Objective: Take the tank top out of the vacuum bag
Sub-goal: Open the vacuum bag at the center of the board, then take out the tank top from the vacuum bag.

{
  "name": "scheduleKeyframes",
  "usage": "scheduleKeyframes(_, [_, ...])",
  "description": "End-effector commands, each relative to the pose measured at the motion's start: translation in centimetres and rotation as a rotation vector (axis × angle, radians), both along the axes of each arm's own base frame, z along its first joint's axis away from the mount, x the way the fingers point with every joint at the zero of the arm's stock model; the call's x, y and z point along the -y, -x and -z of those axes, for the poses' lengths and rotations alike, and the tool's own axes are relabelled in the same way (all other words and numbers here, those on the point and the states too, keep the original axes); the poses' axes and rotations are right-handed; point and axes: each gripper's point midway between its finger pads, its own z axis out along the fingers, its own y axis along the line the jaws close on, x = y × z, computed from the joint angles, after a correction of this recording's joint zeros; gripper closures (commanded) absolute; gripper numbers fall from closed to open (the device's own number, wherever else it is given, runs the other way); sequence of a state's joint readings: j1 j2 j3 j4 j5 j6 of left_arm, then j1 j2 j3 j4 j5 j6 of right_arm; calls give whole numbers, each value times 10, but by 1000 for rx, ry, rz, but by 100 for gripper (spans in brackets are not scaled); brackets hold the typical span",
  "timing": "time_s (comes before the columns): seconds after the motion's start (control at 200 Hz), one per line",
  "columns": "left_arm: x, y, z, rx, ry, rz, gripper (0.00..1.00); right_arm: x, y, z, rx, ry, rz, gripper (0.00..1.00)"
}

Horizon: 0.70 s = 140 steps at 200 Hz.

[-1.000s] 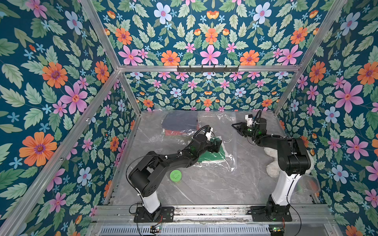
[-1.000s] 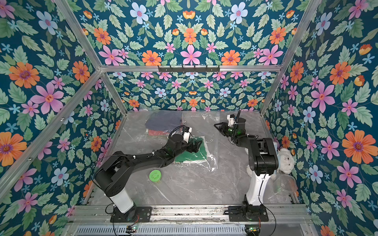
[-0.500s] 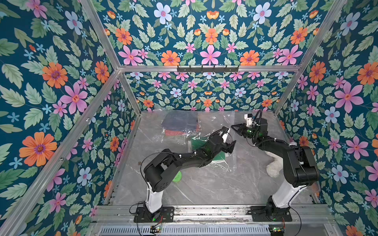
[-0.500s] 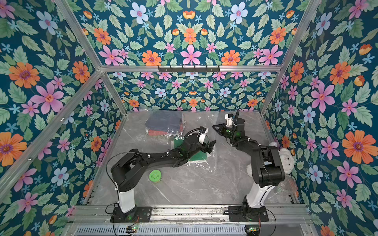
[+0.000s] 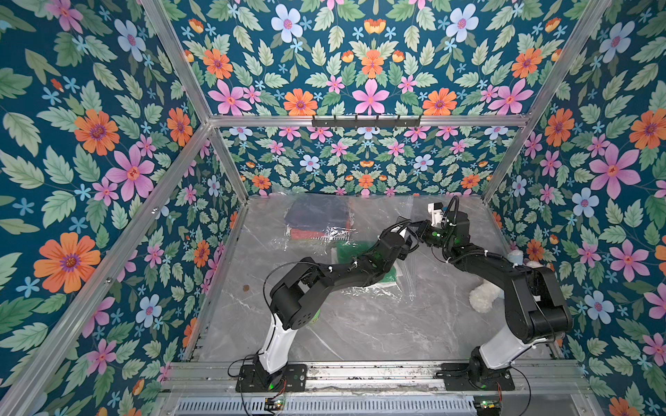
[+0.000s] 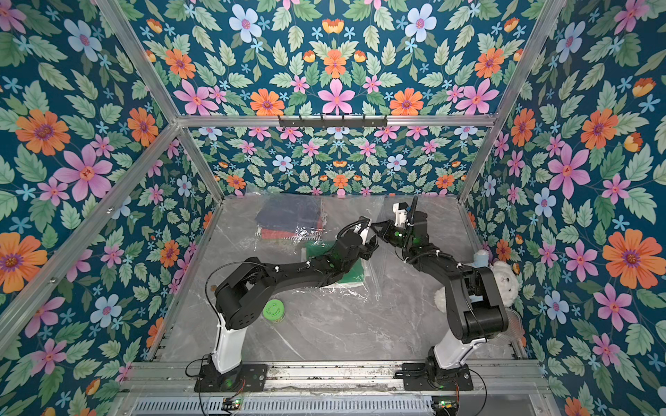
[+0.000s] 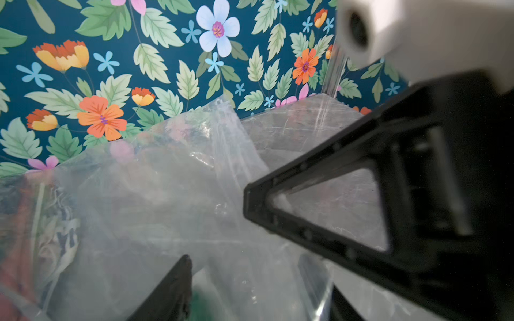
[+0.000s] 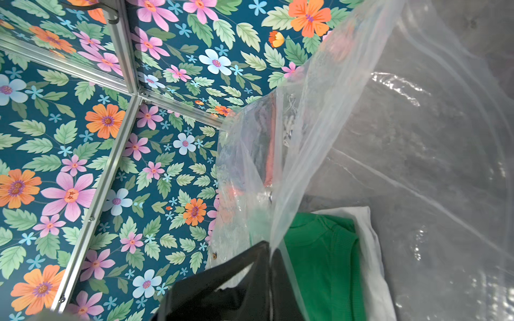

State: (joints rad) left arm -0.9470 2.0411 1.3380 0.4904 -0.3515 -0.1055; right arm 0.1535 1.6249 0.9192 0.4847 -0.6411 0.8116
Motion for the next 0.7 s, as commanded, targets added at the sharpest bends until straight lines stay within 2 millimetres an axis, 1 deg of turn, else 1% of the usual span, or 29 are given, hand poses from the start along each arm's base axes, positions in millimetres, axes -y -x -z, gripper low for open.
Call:
scheduleKeyframes(0.0, [-20, -8, 1, 11, -54, -107, 70, 6, -2, -5, 12, 16, 41, 99])
scheduleKeyframes(0.04, [-25, -8, -1, 13, -58, -124, 85, 9, -2, -6, 15, 25, 59, 97])
scheduleKeyframes(0.09, [-31, -7, -5, 20, -59, -143, 100, 15, -2, -5, 18, 47, 91, 84])
scheduleKeyframes(0.15, [-40, -5, -9, 27, -61, -165, 100, 25, -2, 0, 17, 92, 145, 66])
scheduleKeyframes(0.23, [-50, -1, -16, 31, -47, -181, 100, 44, 1, 9, -2, 145, 222, 50])
scheduleKeyframes(0.285, [-56, 1, -19, 24, -31, -183, 100, 58, 4, 18, -24, 173, 272, 42])
scheduleKeyframes(0.33, [-61, 3, -19, 15, -19, -187, 100, 67, 6, 24, -38, 183, 296, 39])
scheduleKeyframes(0.37, [-67, 4, -21, 8, -6, -197, 100, 74, 8, 30, -51, 186, 305, 39])
scheduleKeyframes(0.405, [-73, 6, -22, 3, 6, -205, 100, 76, 10, 35, -64, 185, 302, 38])
scheduleKeyframes(0.445, [-77, 9, -28, 10, 28, -206, 100, 76, 12, 41, -75, 191, 299, 38])
scheduleKeyframes(0.53, [-79, 16, -40, 25, 71, -176, 100, 72, 14, 51, -94, 191, 270, 38])
scheduleKeyframes(0.695, [-79, 22, -61, 42, 141, -143, 100, 58, 12, 87, -172, 198, 209, 40])
